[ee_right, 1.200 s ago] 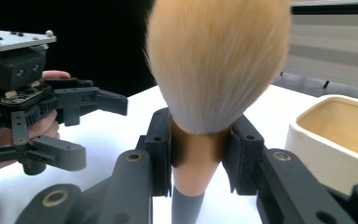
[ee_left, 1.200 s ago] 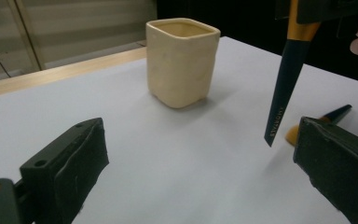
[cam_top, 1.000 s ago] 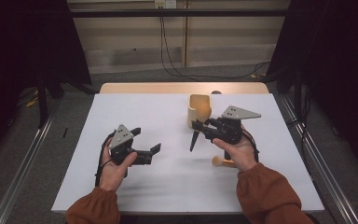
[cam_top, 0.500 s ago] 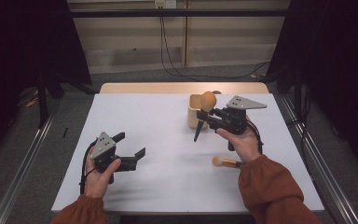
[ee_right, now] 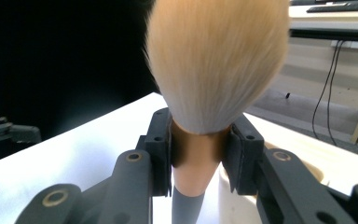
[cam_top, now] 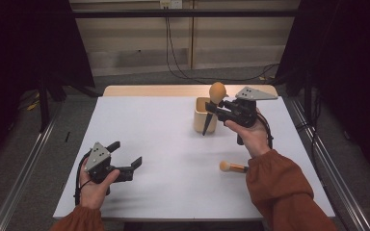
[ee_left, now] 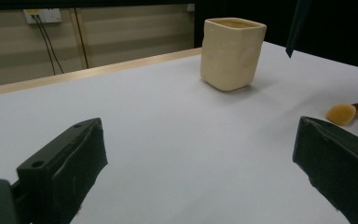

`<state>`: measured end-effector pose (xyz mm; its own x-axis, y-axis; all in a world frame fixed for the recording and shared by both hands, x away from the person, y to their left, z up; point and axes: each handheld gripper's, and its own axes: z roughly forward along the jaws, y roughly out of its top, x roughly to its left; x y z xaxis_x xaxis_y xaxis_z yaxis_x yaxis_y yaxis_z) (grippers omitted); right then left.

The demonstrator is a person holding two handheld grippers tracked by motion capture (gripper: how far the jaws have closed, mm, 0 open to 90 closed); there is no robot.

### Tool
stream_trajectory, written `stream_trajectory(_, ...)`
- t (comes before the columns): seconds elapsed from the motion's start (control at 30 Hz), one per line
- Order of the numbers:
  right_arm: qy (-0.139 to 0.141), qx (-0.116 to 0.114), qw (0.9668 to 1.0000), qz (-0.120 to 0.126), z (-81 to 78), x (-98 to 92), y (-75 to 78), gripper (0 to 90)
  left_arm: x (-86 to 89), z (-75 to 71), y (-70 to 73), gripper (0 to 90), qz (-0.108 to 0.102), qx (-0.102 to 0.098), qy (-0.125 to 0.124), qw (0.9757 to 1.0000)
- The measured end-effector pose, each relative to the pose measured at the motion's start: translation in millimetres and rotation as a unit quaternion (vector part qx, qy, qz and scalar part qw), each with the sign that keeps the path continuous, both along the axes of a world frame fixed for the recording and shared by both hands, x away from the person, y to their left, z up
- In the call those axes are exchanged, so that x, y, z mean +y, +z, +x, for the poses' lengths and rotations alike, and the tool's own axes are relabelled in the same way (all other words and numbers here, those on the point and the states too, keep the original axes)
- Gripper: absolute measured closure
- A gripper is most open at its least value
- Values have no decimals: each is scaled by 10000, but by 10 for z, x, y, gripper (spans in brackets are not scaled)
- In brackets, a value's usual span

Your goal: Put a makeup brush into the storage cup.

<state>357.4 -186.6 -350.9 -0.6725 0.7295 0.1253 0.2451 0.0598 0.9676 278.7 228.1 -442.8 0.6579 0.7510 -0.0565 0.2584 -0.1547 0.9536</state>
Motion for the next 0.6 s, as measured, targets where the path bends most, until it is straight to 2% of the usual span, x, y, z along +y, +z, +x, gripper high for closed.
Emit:
stream_trajectory(0.27, -113, -67, 9999, -22, 97, -50, 128, 665, 133, -63, -36, 33, 34, 29, 245, 9997)
stream_trajectory(0.33, -126, -101, 9999, -28, 129, -54, 161, 664, 151, -71, -28, 33, -27, 16, 258, 9997)
stream_trajectory(0.37, -138, -131, 9998, -23, 144, -55, 178, 664, 152, -77, -25, 33, 50, -42, 276, 9996)
stream_trajectory(0.43, -159, -164, 9997, -14, 175, -60, 216, 664, 146, -88, -28, 33, 34, -85, 296, 9995)
stream_trajectory(0.6, -246, -242, 9994, -5, 256, -90, 317, 664, 162, -77, -43, 34, 20, -33, 328, 9995)
